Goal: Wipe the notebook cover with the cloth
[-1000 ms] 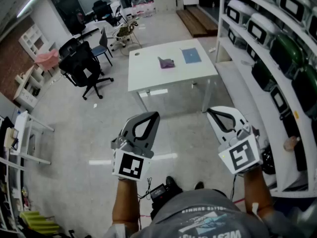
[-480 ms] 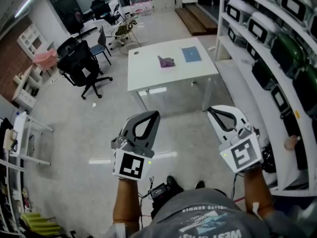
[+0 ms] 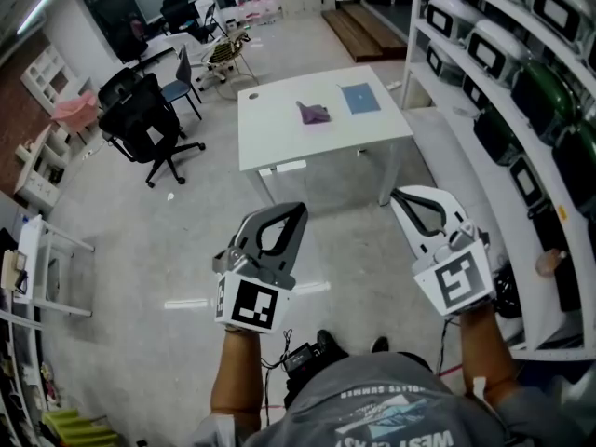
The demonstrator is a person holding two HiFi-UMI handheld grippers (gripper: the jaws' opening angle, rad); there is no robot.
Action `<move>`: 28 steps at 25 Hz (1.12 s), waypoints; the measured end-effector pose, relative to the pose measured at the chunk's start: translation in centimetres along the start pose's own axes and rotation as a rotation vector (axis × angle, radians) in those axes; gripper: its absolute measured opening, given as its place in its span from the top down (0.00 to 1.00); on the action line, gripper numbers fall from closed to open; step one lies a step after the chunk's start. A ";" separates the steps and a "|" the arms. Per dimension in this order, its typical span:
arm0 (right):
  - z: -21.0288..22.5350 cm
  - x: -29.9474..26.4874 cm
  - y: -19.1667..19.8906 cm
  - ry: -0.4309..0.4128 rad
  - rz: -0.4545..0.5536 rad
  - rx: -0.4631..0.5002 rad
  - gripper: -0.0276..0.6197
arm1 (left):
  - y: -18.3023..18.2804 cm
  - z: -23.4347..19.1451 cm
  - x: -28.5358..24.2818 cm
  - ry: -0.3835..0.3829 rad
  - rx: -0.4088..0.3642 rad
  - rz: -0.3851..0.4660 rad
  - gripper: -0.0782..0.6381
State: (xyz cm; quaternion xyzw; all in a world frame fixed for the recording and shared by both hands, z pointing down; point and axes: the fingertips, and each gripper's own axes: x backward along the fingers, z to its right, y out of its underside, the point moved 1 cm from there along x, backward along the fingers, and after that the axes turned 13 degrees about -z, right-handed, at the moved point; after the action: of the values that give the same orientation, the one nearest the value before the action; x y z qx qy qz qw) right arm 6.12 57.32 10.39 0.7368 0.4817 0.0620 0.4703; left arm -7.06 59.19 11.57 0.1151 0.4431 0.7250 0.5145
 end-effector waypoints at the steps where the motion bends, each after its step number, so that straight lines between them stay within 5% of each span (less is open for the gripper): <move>1: -0.1 -0.4 -0.3 0.007 -0.003 0.001 0.91 | 0.4 -0.5 0.1 -0.001 0.001 0.002 0.89; 16: -0.8 -6.3 -2.1 0.022 -0.054 -0.004 0.91 | 4.3 -6.1 -0.7 0.005 0.003 0.033 0.89; 28: 5.2 -13.7 1.1 -0.040 -0.026 -0.024 0.91 | 5.0 -8.8 -9.4 -0.011 0.022 -0.036 0.89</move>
State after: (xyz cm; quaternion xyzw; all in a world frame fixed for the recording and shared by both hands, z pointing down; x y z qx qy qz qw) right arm 2.45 43.43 13.34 0.7259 0.4811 0.0471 0.4892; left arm -11.55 46.21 12.99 0.1164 0.4502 0.7101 0.5287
